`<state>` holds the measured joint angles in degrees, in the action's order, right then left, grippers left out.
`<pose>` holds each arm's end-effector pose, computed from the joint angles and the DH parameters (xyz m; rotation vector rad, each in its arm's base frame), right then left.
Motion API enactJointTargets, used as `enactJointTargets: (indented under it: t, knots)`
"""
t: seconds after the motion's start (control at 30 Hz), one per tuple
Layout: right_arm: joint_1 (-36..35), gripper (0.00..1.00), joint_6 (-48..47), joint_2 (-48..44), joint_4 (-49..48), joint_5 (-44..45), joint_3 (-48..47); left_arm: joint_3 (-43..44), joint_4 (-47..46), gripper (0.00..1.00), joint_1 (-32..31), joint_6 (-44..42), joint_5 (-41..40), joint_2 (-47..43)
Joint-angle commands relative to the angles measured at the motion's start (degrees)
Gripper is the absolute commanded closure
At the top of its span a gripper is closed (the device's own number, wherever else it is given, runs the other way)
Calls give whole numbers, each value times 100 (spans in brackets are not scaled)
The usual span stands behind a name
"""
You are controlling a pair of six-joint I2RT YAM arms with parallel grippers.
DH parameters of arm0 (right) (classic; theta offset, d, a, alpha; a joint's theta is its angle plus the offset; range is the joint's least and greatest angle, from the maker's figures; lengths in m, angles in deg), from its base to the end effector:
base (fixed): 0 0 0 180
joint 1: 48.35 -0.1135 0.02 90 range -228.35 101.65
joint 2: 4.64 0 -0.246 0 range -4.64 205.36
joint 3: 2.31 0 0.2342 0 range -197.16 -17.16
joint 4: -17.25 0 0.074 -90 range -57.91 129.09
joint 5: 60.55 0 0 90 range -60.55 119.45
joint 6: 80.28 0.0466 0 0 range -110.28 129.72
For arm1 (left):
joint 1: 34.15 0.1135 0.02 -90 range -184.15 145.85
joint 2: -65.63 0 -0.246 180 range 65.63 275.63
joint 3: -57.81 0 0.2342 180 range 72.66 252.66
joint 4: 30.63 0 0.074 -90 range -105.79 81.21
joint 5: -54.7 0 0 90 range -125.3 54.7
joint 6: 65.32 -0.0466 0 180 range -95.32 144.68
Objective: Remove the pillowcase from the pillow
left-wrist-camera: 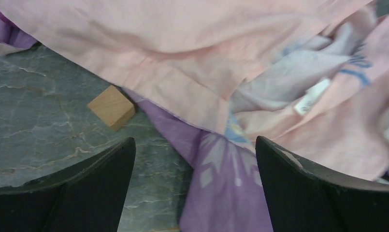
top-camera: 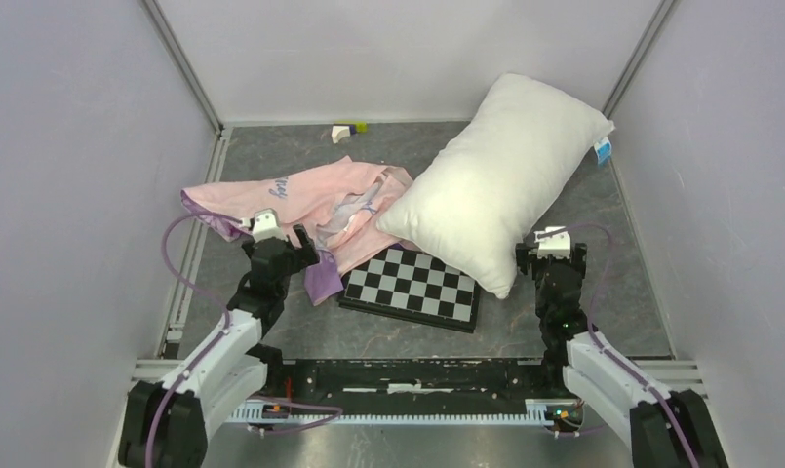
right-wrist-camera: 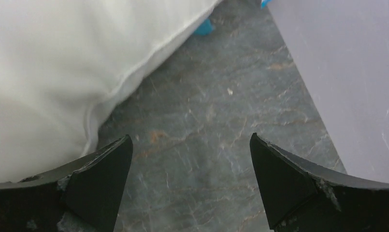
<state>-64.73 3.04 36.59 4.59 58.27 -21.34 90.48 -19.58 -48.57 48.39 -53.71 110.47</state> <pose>0.1647 0.0250 0.1681 0.0221 1.7263 -0.3113 0.1810 -0.0314 0.1910 -0.3646 1.9219 -0.1209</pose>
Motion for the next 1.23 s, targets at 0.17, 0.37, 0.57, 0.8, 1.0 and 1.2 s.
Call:
enactJointTargets:
  t: [0.17,0.37,0.57,0.8,1.0,1.2]
  knots:
    - [77,2,-810,2481,-4367,7,904,-542,-4097,0,374,-2253,-56,1610]
    - [230,2,-798,3595,-5601,147,1003,-503,-5644,11,1208,-2200,1389,3393]
    - [515,2,-585,3906,-6019,-132,1146,-215,-5555,0,1317,-2362,2149,3925]
    - [511,2,-537,3854,-5911,-85,1104,-200,-5563,0,1318,-2345,2125,3946]
    - [507,2,-536,3869,-5924,-85,1099,-193,-5584,0,1310,-2353,2105,3970]
    - [505,2,-536,3862,-5915,-95,1100,-170,-5549,0,1310,-2331,2035,3976]
